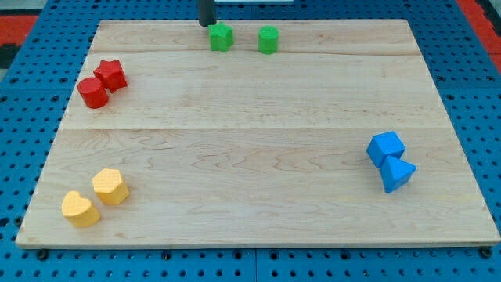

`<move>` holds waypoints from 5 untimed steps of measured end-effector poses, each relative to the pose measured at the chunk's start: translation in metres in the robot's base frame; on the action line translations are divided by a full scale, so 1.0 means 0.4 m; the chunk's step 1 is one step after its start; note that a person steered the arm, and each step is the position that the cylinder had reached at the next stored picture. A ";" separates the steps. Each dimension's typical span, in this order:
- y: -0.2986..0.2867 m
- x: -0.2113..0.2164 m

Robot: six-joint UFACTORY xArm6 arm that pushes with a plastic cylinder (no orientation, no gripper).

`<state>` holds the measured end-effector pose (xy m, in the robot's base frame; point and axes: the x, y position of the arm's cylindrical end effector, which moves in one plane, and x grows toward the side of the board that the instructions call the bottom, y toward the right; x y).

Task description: Move the green star slightly towards right

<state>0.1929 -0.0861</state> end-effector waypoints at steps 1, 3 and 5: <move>-0.031 0.044; 0.036 0.145; -0.205 0.190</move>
<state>0.2689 -0.1681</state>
